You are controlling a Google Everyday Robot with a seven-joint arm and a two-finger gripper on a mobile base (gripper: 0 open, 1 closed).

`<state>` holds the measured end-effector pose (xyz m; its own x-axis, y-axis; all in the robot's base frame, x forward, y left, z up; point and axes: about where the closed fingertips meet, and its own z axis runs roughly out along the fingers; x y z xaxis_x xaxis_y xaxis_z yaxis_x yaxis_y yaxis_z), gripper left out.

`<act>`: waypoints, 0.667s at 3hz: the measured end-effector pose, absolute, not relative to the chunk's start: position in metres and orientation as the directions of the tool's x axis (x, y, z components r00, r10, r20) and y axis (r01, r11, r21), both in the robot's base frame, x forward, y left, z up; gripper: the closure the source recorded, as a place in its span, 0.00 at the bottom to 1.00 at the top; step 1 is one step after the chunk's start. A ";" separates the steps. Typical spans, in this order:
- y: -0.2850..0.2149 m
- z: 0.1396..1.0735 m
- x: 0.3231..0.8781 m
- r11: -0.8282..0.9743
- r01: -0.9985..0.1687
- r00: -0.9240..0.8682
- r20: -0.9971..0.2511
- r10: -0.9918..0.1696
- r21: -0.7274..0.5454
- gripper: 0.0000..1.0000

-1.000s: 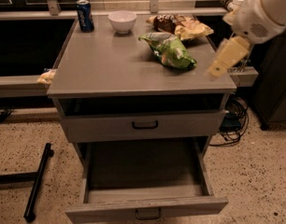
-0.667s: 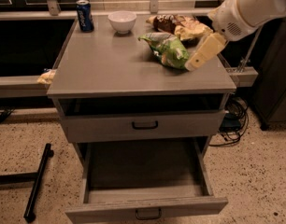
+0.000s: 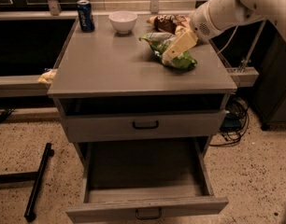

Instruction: Place green rice chip bag into middle drawer

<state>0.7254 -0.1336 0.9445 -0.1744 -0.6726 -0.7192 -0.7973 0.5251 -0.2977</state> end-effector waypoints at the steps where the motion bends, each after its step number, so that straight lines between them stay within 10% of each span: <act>1: -0.124 0.926 0.753 0.560 -0.789 -0.213 -0.742 -0.636 -0.253 0.00; 2: -0.124 0.909 0.771 0.583 -0.780 -0.250 -0.742 -0.622 -0.225 0.00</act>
Offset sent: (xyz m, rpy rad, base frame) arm 0.0683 0.0032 -0.0495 0.0665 0.0762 -0.0973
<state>0.7713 -0.1240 0.9087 -0.2502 -0.6216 -0.7423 -0.7803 0.5833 -0.2254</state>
